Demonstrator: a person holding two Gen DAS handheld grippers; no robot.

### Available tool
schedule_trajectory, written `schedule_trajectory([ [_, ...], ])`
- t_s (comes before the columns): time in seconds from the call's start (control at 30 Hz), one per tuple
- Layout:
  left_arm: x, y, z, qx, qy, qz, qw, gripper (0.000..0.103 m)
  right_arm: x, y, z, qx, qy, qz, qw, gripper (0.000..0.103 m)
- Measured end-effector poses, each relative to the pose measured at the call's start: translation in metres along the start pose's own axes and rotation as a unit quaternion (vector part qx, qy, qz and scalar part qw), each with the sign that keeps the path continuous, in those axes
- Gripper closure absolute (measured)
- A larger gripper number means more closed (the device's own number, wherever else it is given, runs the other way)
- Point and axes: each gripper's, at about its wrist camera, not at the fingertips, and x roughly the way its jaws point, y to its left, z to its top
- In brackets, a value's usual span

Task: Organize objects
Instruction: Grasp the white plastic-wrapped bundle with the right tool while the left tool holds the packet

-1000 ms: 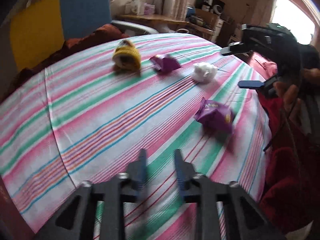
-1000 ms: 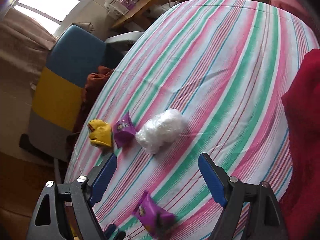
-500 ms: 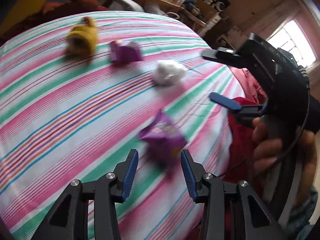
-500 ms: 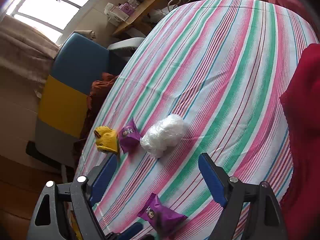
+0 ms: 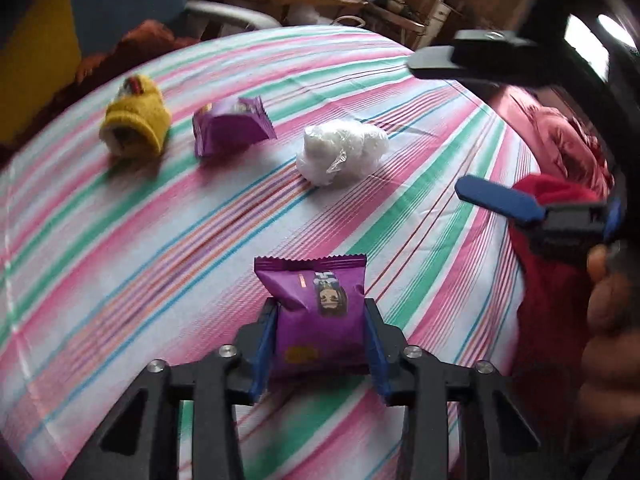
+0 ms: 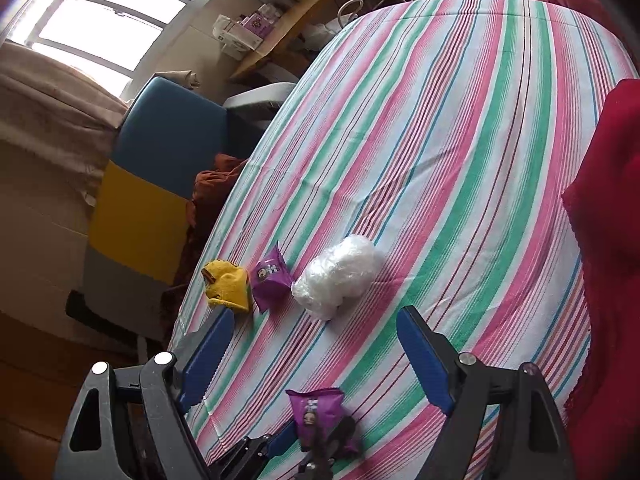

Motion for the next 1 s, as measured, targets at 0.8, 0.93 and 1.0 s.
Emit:
schedule_trajectory([
  [0.8,-0.065,0.094,-0.104,-0.075,-0.095,0.038,0.992,0.065,0.073,0.066,-0.002,-0.248,0.047,-0.258,0.933,0.018],
  [0.93,-0.068,0.097,-0.108,-0.08,-0.099,0.033,0.9914,0.065,0.096,0.059,0.005,-0.245,0.056,-0.257,0.933,0.02],
  [1.0,-0.068,0.097,-0.109,-0.083,-0.1,0.034,0.9909,0.065,0.099,0.061,0.007,-0.254,0.057,-0.261,0.93,0.034],
])
